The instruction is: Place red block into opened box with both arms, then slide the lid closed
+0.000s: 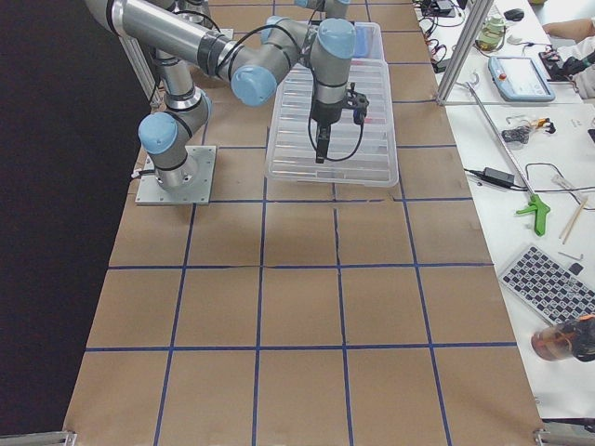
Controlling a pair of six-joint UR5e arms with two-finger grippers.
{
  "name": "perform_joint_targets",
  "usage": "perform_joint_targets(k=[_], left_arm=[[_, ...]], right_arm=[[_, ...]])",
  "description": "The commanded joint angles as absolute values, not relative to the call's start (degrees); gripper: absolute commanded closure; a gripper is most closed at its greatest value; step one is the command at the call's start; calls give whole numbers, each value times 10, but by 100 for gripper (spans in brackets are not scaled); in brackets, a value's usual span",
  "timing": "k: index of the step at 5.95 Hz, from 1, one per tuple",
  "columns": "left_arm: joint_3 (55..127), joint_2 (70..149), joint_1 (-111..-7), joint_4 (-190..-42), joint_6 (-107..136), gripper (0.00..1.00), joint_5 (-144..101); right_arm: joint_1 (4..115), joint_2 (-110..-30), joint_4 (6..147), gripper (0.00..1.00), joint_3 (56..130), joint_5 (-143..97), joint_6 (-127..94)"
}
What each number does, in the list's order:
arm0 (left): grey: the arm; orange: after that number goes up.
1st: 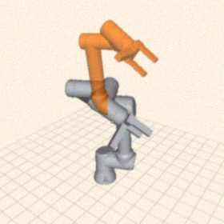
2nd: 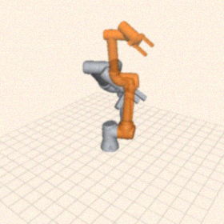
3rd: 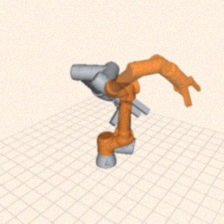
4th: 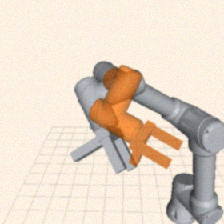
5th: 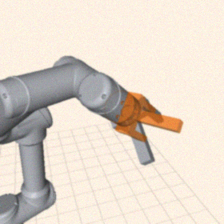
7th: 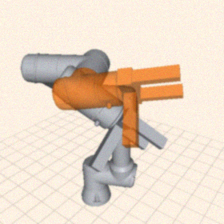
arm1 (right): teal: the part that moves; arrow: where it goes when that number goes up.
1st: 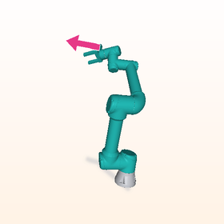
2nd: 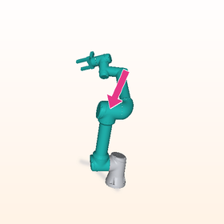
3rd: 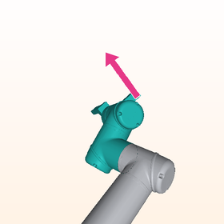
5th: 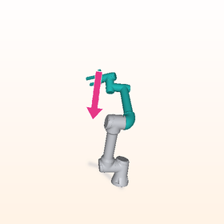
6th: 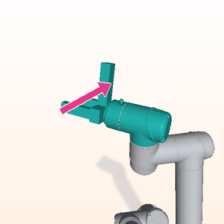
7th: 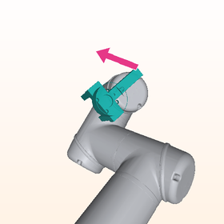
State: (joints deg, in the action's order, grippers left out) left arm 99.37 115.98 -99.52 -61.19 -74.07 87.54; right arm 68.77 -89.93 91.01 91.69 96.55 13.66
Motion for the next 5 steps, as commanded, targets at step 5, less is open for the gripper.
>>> perform_joint_targets(k=[5], left_arm=[[879, 1058, -962, -828, -746, 3, 876]], right_arm=[[875, -901, 835, 0, 855, 881, -63]])
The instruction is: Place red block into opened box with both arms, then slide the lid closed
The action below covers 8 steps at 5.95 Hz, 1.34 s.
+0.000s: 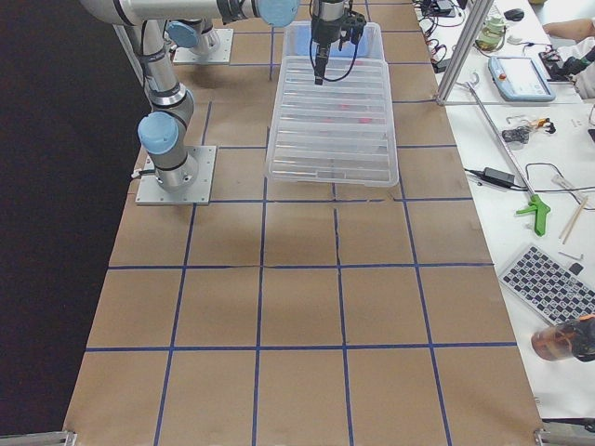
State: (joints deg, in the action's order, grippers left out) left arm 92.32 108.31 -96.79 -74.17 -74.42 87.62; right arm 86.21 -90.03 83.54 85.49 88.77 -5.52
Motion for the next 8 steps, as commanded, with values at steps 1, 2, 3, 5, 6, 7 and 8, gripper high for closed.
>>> perform_joint_targets(k=[1, 2, 3, 5, 6, 7, 8], left_arm=[[836, 1049, -959, -903, -748, 3, 877], [809, 1020, -931, -968, -763, 2, 877], [822, 974, -925, -976, -758, 2, 873], [859, 930, -911, -965, -720, 2, 874], [846, 926, -912, -961, -588, 2, 874], [840, 932, -918, -919, -384, 2, 873], [850, 916, -917, -915, -294, 2, 874]], right_arm=[[883, -901, 834, 0, 855, 880, -62], [885, -900, 833, 0, 856, 880, -62], [885, -897, 835, 0, 854, 880, -60], [883, -899, 834, 0, 854, 882, -57], [880, -898, 835, 0, 853, 886, -57], [866, -897, 846, 0, 857, 889, -24], [833, -895, 859, 0, 858, 891, 26]])
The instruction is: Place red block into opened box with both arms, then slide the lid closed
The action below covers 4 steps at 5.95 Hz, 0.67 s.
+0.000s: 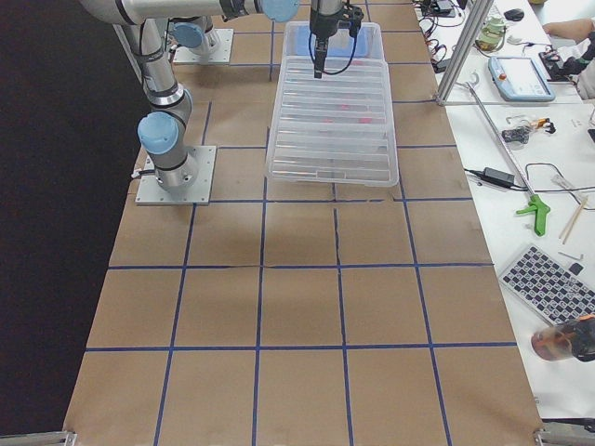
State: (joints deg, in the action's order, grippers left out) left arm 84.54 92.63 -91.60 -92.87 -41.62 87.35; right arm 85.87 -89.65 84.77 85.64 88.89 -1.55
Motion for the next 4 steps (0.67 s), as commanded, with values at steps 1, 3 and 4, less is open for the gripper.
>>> perform_joint_targets(k=[1, 3, 4], left_arm=[[854, 905, -902, -915, -156, 2, 876], [877, 895, -902, -891, -102, 2, 888], [878, 887, -902, -886, -97, 2, 887]], right_arm=[[769, -893, 859, 0, 861, 891, 54], [673, -878, 860, 0, 863, 896, 163], [628, -861, 884, 0, 864, 933, 183]])
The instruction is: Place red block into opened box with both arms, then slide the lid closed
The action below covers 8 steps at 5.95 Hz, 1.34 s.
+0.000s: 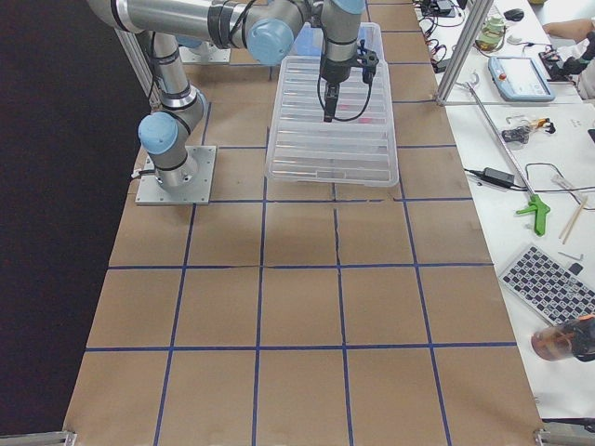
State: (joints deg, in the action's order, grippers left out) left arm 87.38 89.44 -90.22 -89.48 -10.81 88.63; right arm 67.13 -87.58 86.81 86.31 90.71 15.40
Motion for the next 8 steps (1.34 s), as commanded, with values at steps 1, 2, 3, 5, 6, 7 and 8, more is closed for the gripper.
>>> perform_joint_targets(k=[1, 2, 3, 5, 6, 7, 8], left_arm=[[879, 893, -900, -885, -105, 2, 886], [879, 896, -900, -883, -98, 2, 885], [879, 897, -900, -868, -99, 2, 886], [885, 890, -900, -866, -101, 2, 891], [894, 885, -900, -864, -85, 2, 908], [893, 884, -901, -860, -35, 2, 910], [894, 880, -900, -861, -37, 2, 914]], right_arm=[[588, -834, 915, 0, 866, 943, 238], [551, -809, 931, 0, 867, 944, 264], [527, -795, 937, 0, 882, 951, 266], [513, -797, 1056, 0, 959, 975, 288], [512, -802, 1058, 0, 982, 975, 284], [512, -819, 1052, 0, 997, 976, 280], [512, -834, 1052, 0, 1023, 975, 280]])
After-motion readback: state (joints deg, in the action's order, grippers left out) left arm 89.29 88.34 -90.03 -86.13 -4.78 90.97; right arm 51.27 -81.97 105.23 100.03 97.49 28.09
